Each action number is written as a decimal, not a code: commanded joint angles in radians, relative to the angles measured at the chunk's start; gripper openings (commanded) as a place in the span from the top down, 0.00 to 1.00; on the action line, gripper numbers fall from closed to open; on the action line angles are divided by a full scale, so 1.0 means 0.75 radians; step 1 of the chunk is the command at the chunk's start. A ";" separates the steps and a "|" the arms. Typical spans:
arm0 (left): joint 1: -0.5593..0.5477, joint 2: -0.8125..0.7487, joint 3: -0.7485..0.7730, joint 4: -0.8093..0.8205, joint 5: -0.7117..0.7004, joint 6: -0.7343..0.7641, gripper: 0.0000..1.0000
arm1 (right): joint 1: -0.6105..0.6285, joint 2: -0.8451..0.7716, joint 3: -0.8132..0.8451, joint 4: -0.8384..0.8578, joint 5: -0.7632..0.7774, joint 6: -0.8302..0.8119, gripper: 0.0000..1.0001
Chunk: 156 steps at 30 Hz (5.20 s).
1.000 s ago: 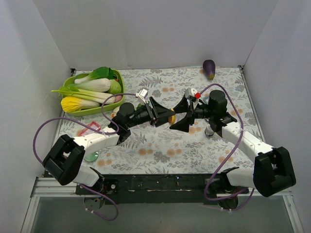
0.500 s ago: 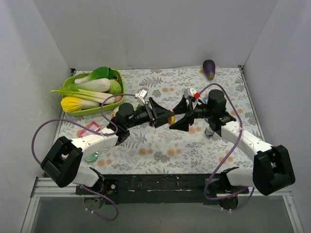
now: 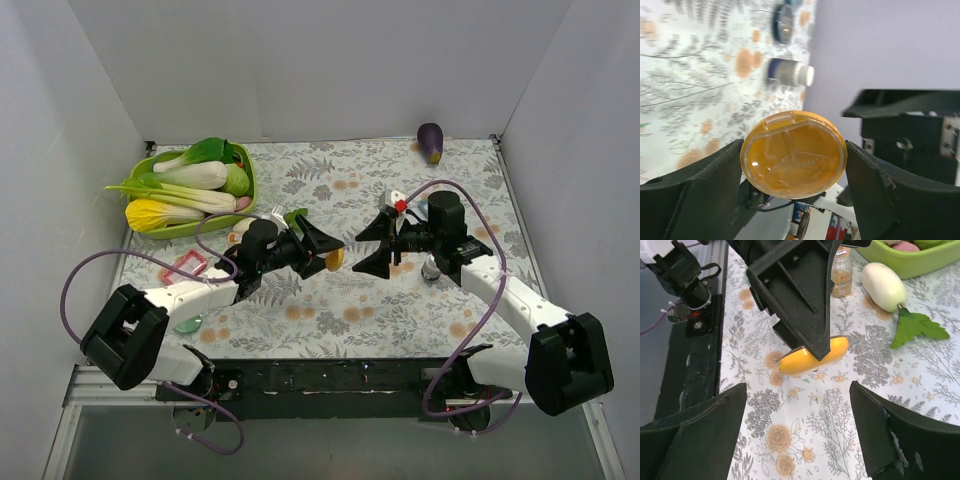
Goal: Sort the pills into containers
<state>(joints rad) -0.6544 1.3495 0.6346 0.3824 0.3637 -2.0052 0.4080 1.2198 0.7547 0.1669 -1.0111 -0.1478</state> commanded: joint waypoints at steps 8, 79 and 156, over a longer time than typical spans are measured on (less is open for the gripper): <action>0.011 0.279 0.260 -0.667 -0.246 0.340 0.66 | -0.078 -0.076 -0.088 -0.192 0.105 -0.200 0.09; -0.040 -1.157 0.011 -1.234 -0.747 0.720 0.02 | 0.536 0.844 0.785 -0.901 0.888 -0.754 0.02; -0.154 -0.681 -0.175 0.721 0.182 -0.010 0.02 | 0.546 -0.166 0.640 -0.268 0.064 -0.265 0.85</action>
<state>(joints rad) -0.7448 0.8154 0.4519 0.9340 0.5083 -1.9984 0.8043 1.0946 1.2335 -0.1112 -0.9459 -0.3866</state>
